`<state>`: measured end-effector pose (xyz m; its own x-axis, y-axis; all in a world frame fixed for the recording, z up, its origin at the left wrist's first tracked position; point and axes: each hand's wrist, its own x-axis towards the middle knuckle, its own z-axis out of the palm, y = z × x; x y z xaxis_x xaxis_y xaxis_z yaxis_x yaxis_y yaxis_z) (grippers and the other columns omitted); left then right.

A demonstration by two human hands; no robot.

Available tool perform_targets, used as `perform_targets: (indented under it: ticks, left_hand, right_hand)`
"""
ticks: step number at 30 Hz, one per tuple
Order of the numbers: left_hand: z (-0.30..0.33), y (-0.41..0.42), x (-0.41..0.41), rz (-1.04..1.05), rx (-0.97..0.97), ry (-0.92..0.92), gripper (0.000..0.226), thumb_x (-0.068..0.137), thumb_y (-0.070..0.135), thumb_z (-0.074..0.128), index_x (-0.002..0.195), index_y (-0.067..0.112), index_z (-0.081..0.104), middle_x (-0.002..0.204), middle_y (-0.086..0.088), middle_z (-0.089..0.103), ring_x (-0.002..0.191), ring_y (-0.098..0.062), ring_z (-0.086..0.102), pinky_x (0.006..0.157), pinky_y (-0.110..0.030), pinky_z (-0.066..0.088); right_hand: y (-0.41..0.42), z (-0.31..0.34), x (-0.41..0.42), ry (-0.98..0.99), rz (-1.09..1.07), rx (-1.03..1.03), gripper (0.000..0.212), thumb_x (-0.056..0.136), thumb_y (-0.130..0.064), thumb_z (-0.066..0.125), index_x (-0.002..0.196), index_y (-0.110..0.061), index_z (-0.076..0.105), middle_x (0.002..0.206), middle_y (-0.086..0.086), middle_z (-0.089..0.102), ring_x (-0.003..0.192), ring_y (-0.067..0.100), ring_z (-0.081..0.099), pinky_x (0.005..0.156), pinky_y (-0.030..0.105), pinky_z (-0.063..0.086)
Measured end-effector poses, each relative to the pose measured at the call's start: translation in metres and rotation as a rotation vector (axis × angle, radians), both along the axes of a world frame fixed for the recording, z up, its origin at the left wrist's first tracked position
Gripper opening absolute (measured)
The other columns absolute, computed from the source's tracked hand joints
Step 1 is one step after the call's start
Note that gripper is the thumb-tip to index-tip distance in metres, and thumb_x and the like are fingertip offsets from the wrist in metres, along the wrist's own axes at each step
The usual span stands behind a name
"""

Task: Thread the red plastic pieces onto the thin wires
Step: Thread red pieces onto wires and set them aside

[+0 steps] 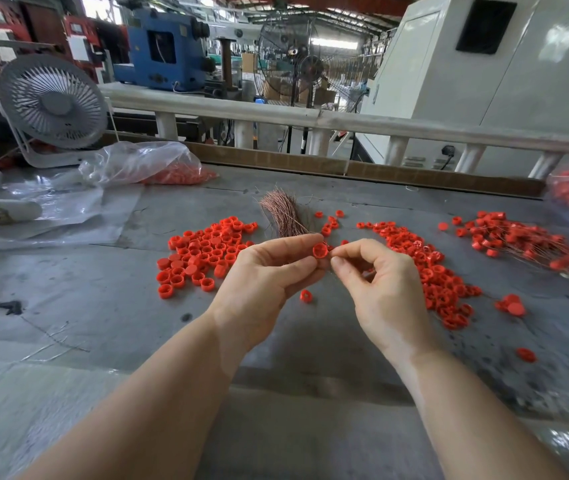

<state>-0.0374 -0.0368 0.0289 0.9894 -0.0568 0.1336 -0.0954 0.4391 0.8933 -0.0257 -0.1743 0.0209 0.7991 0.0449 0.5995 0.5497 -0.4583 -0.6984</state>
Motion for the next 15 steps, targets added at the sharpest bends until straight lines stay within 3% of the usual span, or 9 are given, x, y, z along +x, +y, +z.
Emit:
perform_targets:
  ticks: [15]
  left_hand:
    - [0.0025,0.0004,-0.0007,-0.015,-0.042,0.044,0.03,0.081,-0.012,0.051,0.08,0.009,0.073,0.075,-0.008,0.072,0.069,-0.012,0.07,0.064,-0.017,0.055]
  right_hand:
    - [-0.0001,0.0027,-0.0013,0.03,0.019,0.018,0.013,0.082,-0.005,0.068,0.077,-0.018,0.067,0.069,-0.009,0.064,0.063,-0.001,0.055,0.061,0.007,0.037]
